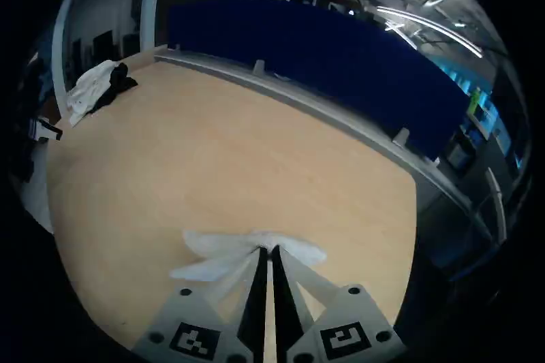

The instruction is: Fold towel

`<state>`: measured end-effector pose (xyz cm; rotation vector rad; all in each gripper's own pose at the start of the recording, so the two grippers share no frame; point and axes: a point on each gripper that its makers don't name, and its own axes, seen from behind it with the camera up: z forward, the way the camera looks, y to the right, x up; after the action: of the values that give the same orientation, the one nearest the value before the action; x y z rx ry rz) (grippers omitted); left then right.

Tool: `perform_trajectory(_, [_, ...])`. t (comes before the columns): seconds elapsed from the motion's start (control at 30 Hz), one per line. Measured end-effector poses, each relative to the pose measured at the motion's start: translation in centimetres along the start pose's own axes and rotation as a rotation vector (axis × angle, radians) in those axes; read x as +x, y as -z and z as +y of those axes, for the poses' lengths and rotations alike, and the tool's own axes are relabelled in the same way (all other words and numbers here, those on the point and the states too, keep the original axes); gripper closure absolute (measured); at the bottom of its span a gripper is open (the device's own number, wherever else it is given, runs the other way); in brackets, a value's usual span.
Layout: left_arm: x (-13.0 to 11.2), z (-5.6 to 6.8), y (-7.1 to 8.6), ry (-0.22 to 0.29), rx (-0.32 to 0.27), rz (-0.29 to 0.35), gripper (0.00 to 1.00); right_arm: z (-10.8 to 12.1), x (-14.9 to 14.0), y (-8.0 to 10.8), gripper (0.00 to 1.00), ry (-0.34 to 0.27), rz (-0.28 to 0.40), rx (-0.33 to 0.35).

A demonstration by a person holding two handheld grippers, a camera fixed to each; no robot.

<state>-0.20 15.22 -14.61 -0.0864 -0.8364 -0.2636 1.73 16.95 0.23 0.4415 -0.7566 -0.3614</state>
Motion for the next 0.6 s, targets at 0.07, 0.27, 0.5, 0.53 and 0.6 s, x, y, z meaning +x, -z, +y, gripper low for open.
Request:
perform_trajectory(0.07, [-0.2,0.2,-0.1,-0.002,0.001,-0.003,0.16,0.3,-1.9,0.1,0.96,-0.020,-0.022,-0.010])
perform_trajectory(0.27, [-0.6,0.5,-0.2,-0.010,0.003,-0.015,0.16,0.6,-7.4,0.2,0.96,-0.108,-0.089,-0.041])
perform_trajectory(0.5, [-0.8,0.2,-0.3,-0.021,0.011,-0.019,0.16,0.4,-12.9,-0.4,0.96,-0.229,-0.177,-0.098])
perform_trajectory(0.53, [-0.8,0.2,-0.3,-0.022,0.012,-0.019,0.16,0.3,-13.5,-0.5,0.96,-0.244,-0.189,-0.104])
perform_trajectory(0.6, [-0.8,0.0,-0.3,-0.023,0.015,-0.020,0.16,0.0,-14.7,-0.7,0.96,-0.272,-0.211,-0.112])
